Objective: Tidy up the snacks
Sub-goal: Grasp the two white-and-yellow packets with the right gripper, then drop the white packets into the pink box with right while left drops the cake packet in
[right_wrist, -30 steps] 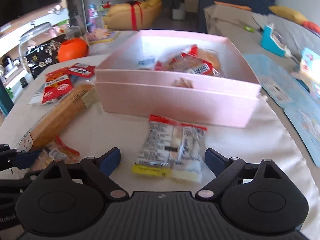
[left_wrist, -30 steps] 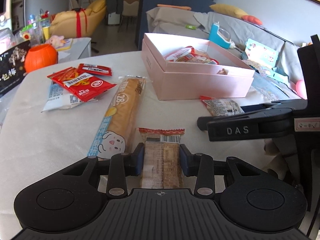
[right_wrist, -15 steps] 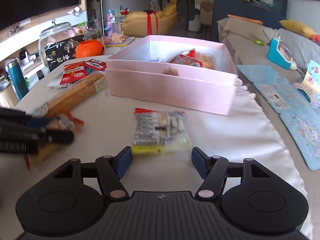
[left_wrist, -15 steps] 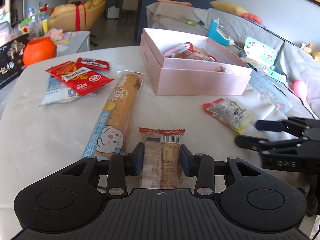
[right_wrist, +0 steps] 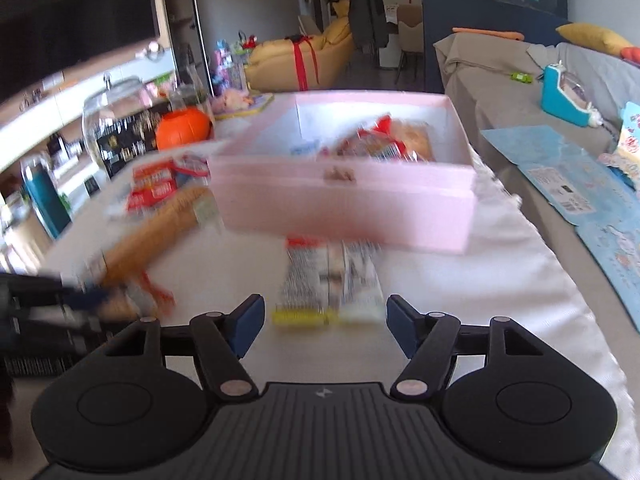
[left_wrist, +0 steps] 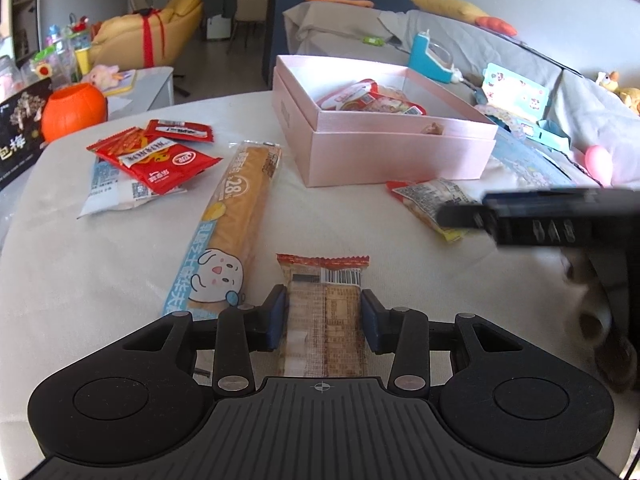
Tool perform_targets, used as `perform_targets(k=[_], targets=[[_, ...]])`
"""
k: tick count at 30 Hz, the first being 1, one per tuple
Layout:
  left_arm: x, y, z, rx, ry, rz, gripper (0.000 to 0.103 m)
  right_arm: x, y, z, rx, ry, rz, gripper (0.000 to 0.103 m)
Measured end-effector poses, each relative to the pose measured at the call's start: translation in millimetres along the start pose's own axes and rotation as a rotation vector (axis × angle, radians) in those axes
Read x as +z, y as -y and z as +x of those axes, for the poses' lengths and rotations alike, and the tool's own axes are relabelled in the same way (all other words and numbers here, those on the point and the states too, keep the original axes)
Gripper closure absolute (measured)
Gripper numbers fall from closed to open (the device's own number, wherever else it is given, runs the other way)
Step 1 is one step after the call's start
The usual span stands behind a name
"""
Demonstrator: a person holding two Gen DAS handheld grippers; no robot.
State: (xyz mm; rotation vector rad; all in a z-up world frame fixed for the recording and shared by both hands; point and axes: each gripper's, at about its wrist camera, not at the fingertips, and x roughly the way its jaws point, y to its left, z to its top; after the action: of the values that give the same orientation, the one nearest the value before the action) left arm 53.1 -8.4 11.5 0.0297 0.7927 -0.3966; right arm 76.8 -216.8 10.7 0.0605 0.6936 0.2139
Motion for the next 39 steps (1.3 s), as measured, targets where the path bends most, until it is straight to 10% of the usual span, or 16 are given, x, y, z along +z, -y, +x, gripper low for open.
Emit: perform_targets(k=[15, 26, 39], targets=[[-4.5, 6.3, -1.3, -0.027, -0.001, 0.081, 0.050, 20.1, -2.8, 40.5, -0.063, -0.064, 0.028, 0.039], [-5.6, 3.5, -8.4, -0.036, -0.007, 0.082, 0.062, 12.8, -9.8, -6.6, -0.090, -0.042, -0.089, 0.051], [155.5, 0.3, 12.1, -0.249, 0.203, -0.058, 0.060, 128.8, 5.6, -55.6, -0.084, 0.196, -0.046, 0.051]])
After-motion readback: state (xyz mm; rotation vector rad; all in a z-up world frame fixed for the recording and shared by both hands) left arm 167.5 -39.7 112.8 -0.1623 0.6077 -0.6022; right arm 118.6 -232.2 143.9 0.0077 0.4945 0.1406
